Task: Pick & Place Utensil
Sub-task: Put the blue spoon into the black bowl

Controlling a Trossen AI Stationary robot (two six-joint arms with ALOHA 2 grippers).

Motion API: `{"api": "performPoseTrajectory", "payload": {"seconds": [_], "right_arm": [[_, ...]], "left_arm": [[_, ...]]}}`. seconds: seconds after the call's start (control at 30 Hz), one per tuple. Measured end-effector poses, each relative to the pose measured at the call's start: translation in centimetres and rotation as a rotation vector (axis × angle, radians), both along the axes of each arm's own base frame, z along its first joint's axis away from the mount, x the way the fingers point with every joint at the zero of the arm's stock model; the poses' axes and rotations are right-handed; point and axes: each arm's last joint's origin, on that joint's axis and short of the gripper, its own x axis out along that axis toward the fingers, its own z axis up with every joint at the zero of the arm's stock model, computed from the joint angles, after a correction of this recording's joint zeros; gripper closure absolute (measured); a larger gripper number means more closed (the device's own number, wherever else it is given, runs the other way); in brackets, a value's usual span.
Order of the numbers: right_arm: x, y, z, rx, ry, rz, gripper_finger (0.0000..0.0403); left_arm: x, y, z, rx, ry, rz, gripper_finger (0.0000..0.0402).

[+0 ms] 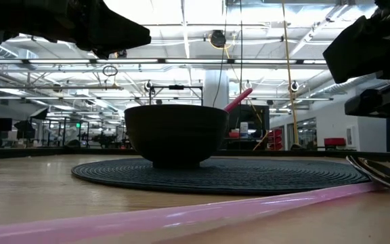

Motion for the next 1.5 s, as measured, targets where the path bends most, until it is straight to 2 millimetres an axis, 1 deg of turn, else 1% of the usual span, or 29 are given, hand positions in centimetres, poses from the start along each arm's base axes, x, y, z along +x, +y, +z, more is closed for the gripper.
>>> {"api": "performPoseTrajectory", "payload": {"seconds": [0.47,1.3,1.43,1.5], "right_arm": [[0.4,0.8,1.0,-0.034,-0.042,0.036,0.0367],[0.2,1.1,1.2,-0.07,-0.075,0.057,0.0367],[0.3,1.1,1.8,-0.107,-0.068,0.068,0.0367],[0.5,1.1,2.4,-0.138,-0.067,0.071,0.0367]], "left_arm": [[0.0,0.0,0.0,-0.003,-0.001,0.006,0.0279],[0.0,0.0,0.0,0.0,-0.002,0.007,0.0279],[0.0,0.0,0.0,-0.001,-0.002,0.008,0.0279],[0.0,0.0,0.0,-0.003,-0.002,0.008,0.0279]]}}
